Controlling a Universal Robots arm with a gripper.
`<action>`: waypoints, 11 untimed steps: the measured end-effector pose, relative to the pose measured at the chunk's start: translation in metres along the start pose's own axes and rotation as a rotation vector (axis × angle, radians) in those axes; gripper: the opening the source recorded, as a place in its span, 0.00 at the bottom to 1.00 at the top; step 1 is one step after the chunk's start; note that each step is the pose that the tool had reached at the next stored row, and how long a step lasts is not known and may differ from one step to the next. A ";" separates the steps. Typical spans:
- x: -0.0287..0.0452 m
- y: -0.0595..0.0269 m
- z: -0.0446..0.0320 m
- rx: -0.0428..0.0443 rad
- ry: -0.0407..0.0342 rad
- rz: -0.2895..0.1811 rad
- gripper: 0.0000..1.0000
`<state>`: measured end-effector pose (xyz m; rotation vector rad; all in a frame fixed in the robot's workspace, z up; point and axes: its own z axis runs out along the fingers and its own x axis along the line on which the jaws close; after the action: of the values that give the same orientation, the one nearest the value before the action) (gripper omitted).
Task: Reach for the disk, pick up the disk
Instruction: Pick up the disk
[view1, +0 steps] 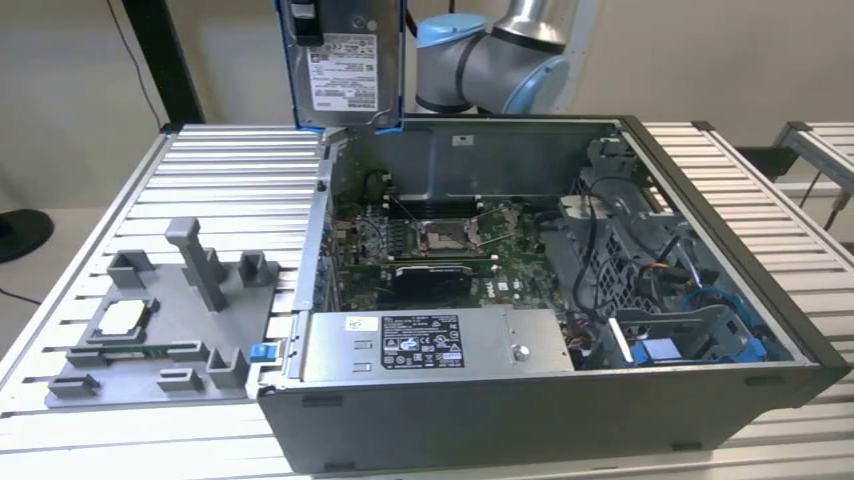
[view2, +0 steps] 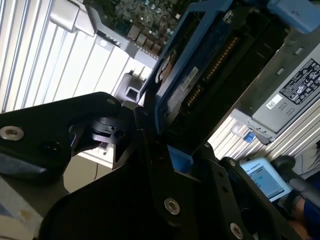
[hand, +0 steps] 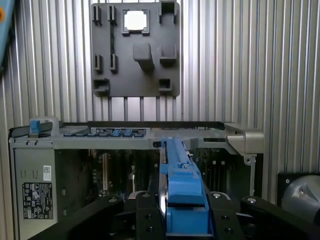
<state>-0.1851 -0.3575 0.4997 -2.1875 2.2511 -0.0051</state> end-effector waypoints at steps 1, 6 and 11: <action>-0.0001 -0.0029 0.0000 0.0000 0.0000 0.000 0.00; -0.0006 -0.0200 0.0001 0.0000 0.0000 0.000 0.00; -0.0011 -0.0372 0.0001 -0.0001 0.0001 0.000 0.00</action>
<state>-0.1479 -0.3575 0.4997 -2.1877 2.2511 -0.0051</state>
